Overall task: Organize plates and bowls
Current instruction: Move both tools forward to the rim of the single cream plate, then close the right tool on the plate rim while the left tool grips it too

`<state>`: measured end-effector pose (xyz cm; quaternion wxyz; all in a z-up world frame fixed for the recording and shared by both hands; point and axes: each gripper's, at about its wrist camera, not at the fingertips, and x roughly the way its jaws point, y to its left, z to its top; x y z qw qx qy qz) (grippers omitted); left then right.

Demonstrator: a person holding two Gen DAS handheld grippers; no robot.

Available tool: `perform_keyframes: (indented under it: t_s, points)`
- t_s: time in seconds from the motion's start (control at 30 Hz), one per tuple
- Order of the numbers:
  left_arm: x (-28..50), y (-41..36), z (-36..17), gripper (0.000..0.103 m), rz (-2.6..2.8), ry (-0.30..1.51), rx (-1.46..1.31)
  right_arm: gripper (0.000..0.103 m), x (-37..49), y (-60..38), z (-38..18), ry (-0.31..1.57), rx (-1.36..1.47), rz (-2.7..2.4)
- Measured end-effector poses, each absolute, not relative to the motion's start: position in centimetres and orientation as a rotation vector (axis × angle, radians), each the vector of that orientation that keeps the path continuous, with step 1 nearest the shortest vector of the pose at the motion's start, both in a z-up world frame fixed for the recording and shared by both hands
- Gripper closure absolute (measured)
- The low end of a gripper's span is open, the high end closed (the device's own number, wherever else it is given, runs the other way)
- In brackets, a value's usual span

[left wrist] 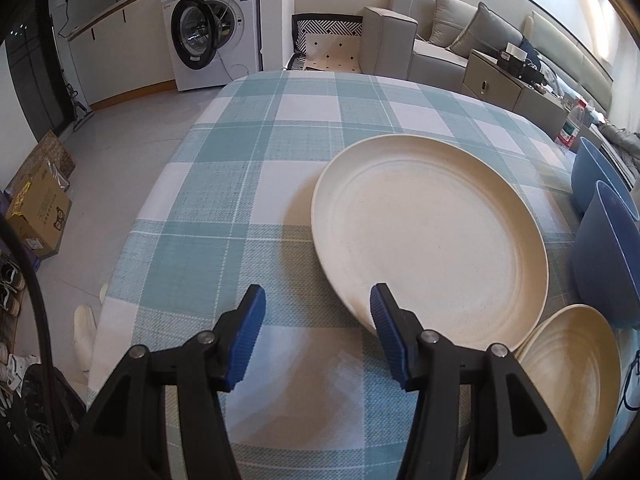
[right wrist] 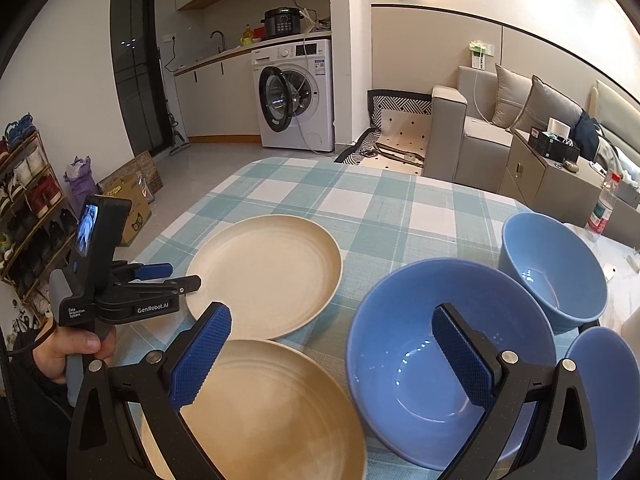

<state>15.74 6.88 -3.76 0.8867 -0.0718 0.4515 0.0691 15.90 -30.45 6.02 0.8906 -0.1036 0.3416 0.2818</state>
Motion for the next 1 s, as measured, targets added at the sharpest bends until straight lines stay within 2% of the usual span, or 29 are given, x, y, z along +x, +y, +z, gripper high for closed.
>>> perform_keyframes:
  t_s: [1.0]
  points:
    - [14.0, 11.2, -4.0, 0.049, 0.153, 0.945, -0.195, 0.001, 19.4, -21.1, 2.9, 0.835, -0.26, 0.643]
